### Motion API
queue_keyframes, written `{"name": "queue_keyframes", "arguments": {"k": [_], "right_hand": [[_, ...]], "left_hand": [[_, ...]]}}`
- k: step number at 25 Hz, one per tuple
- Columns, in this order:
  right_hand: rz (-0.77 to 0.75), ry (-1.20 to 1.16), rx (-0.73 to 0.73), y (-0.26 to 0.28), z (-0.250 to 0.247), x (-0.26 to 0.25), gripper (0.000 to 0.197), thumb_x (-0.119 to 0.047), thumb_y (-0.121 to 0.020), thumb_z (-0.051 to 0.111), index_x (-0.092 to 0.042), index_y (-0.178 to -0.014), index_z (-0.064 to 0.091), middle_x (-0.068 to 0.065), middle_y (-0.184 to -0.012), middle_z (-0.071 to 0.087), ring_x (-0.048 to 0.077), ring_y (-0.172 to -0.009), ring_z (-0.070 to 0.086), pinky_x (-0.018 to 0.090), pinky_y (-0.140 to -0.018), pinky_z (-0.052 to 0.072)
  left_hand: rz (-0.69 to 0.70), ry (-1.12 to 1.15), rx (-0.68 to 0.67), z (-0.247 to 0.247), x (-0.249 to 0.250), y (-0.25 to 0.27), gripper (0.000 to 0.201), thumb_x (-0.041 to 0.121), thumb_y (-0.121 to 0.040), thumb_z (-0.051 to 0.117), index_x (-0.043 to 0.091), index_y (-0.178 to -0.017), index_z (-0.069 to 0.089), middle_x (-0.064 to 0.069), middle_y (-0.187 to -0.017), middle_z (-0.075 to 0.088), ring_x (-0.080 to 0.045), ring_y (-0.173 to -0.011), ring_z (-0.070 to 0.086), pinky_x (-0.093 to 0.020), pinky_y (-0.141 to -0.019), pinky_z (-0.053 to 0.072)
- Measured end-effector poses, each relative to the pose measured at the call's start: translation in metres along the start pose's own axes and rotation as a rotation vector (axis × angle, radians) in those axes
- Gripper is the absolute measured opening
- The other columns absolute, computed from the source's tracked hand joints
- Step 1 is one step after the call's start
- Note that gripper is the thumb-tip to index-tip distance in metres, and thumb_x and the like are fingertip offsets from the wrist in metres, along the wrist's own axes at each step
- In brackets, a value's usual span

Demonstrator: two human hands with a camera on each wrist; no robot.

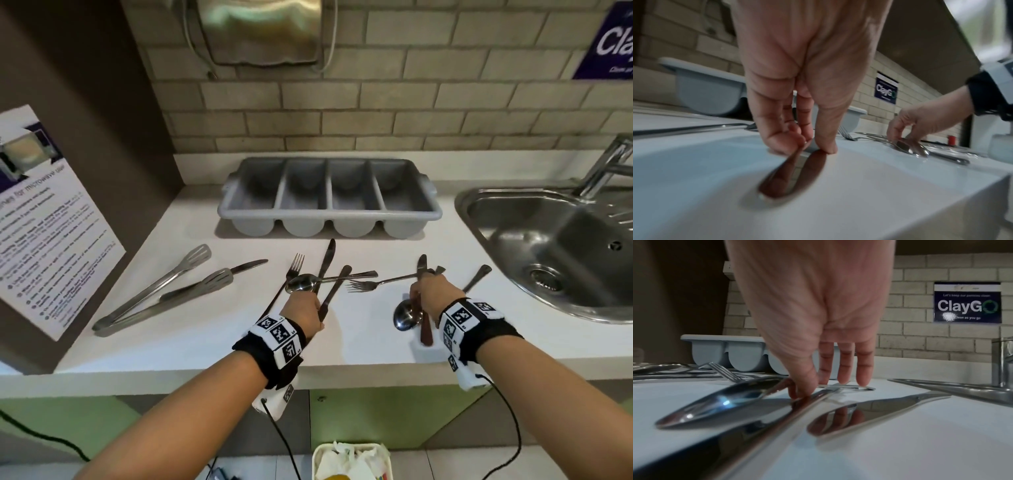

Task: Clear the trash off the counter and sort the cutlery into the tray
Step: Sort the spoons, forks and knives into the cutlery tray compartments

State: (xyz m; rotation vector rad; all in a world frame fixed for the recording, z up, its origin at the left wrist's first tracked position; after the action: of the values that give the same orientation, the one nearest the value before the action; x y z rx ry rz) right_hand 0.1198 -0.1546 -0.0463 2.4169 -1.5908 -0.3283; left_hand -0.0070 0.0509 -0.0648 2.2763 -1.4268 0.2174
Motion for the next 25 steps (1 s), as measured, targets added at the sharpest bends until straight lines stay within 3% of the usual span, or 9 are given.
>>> {"name": "queue_keyframes", "arguments": {"k": [6, 11, 13, 16, 20, 23, 25], "right_hand": [[-0.037, 0.066, 0.014, -0.005, -0.014, -0.002, 0.030, -0.013, -0.089, 0.048, -0.024, -0.107, 0.070, 0.008, -0.119, 0.064, 0.027, -0.110, 0.060, 0.033, -0.095, 0.050], [-0.174, -0.011, 0.068, -0.009, -0.022, -0.005, 0.032, -0.007, -0.088, 0.046, -0.020, -0.104, 0.070, 0.012, -0.110, 0.068, 0.031, -0.102, 0.062, 0.034, -0.086, 0.049], [-0.265, -0.028, 0.112, -0.010, -0.028, -0.012, 0.028, -0.011, -0.092, 0.047, -0.016, -0.108, 0.069, 0.012, -0.110, 0.067, 0.031, -0.104, 0.060, 0.033, -0.088, 0.046], [-0.409, -0.020, 0.246, -0.004, -0.043, -0.026, 0.027, -0.020, -0.095, 0.045, -0.018, -0.111, 0.067, 0.010, -0.108, 0.065, 0.031, -0.101, 0.059, 0.037, -0.092, 0.040], [-0.480, 0.004, 0.360, 0.012, -0.062, -0.038, 0.029, -0.030, -0.096, 0.043, -0.017, -0.110, 0.065, 0.008, -0.103, 0.064, 0.031, -0.101, 0.060, 0.039, -0.085, 0.042], [-0.435, -0.130, 0.342, 0.014, -0.069, -0.035, 0.023, -0.012, -0.092, 0.045, -0.007, -0.107, 0.062, 0.014, -0.107, 0.061, 0.035, -0.100, 0.059, 0.040, -0.084, 0.047], [-0.409, -0.216, 0.307, 0.013, -0.070, -0.030, 0.031, 0.005, -0.085, 0.041, -0.006, -0.108, 0.060, 0.015, -0.112, 0.057, 0.034, -0.103, 0.057, 0.039, -0.087, 0.047]], "left_hand": [[-0.129, 0.063, -0.034, 0.005, -0.001, 0.003, 0.033, 0.013, -0.093, 0.051, -0.001, -0.123, 0.053, -0.015, -0.128, 0.058, -0.025, -0.119, 0.055, -0.026, -0.098, 0.043], [-0.151, 0.035, -0.033, 0.002, 0.004, 0.003, 0.034, 0.006, -0.095, 0.043, -0.002, -0.127, 0.048, -0.017, -0.133, 0.052, -0.027, -0.123, 0.052, -0.028, -0.101, 0.041], [-0.161, 0.001, -0.022, -0.007, 0.001, 0.001, 0.036, 0.004, -0.092, 0.045, 0.000, -0.127, 0.051, -0.016, -0.134, 0.052, -0.027, -0.123, 0.052, -0.029, -0.102, 0.042], [-0.179, -0.056, -0.033, -0.017, -0.005, -0.003, 0.033, 0.014, -0.092, 0.048, 0.002, -0.121, 0.059, -0.016, -0.127, 0.060, -0.029, -0.116, 0.057, -0.031, -0.098, 0.046], [-0.210, -0.128, 0.005, -0.042, -0.003, -0.004, 0.031, 0.019, -0.089, 0.050, 0.004, -0.113, 0.062, -0.015, -0.119, 0.064, -0.031, -0.107, 0.061, -0.033, -0.090, 0.050], [-0.224, -0.200, 0.016, -0.067, 0.004, -0.002, 0.026, 0.020, -0.088, 0.050, 0.005, -0.103, 0.064, -0.011, -0.102, 0.064, -0.028, -0.089, 0.059, -0.032, -0.078, 0.049], [-0.250, -0.280, 0.041, -0.087, 0.010, 0.003, 0.018, 0.023, -0.085, 0.055, 0.008, -0.092, 0.063, -0.006, -0.089, 0.057, -0.027, -0.085, 0.058, -0.032, -0.076, 0.049]]}}
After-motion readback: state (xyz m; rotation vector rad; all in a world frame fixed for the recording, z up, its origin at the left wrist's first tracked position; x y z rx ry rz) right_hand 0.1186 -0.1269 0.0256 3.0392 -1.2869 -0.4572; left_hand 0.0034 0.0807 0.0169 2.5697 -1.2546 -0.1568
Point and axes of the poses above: each hand's wrist, its own y-axis away from the middle knuckle, its own z-axis out of the palm, x = y × z, the point moved 8 cm from there along -y, towards the middle knuckle
